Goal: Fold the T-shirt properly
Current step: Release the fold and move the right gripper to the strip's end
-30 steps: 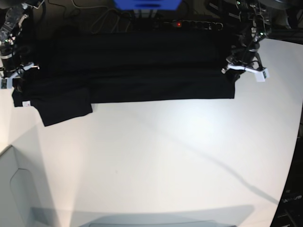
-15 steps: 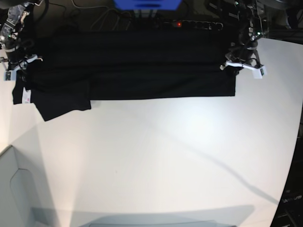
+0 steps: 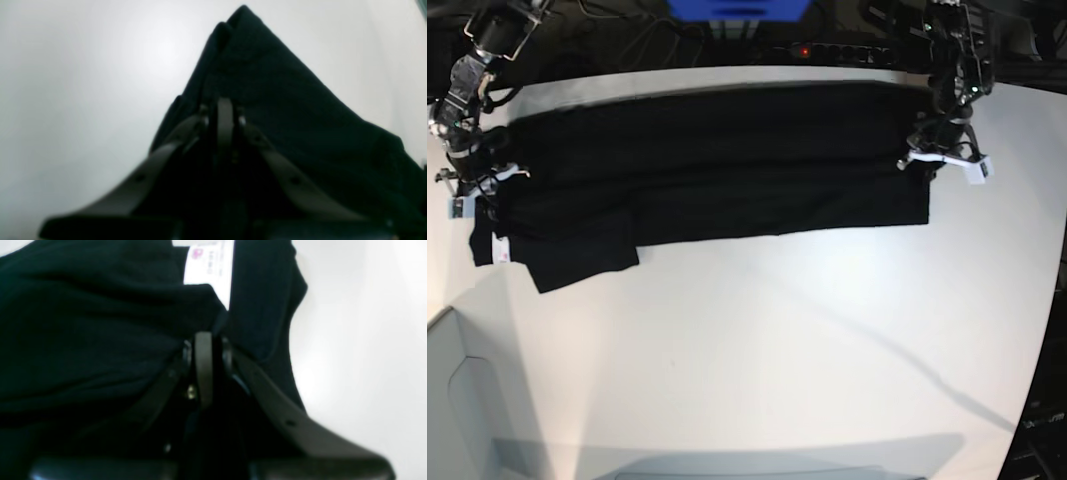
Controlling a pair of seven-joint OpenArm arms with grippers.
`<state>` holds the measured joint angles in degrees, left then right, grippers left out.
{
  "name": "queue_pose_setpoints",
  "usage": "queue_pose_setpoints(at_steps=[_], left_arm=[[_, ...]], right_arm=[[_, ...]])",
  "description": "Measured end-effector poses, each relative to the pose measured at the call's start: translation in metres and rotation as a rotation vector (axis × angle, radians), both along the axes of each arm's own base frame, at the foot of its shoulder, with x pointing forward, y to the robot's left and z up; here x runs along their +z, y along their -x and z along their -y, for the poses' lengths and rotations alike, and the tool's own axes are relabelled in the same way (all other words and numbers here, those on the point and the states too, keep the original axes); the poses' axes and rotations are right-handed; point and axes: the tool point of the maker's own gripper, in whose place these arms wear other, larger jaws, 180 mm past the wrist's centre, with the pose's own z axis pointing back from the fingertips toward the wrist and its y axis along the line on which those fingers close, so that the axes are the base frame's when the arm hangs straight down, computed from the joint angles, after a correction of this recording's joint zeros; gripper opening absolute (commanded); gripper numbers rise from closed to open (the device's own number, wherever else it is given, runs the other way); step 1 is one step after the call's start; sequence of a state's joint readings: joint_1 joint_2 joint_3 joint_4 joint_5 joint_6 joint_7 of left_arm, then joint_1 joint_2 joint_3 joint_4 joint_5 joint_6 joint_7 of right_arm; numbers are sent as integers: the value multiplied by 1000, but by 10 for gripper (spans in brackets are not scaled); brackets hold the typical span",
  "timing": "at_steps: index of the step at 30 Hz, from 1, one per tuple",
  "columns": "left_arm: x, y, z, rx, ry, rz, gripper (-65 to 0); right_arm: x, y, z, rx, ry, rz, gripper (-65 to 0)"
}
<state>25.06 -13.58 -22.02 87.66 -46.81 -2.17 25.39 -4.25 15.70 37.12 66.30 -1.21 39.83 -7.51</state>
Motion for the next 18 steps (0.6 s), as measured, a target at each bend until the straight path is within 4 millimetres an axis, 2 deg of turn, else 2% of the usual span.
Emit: queue_pose_setpoints(at_steps=[3, 7, 9, 13, 15, 18], left_arm=[[1, -3, 0, 3, 2, 5, -650], [2, -3, 0, 0, 2, 6, -650], [2, -2, 0, 0, 1, 5, -650], [2, -2, 1, -1, 1, 5, -650], [3, -2, 2, -5, 1, 5, -650], [7, -2, 4, -17, -5, -5, -650]], right_arm=[[1, -9, 3, 8, 29, -10, -650], [4, -9, 4, 20, 60, -19, -648], [3, -4, 3, 24, 72, -41, -595], [7, 11, 13, 9, 129, -123, -433], [14, 18, 16, -23, 138, -121, -356], [28, 24, 21, -60, 155, -93, -287]])
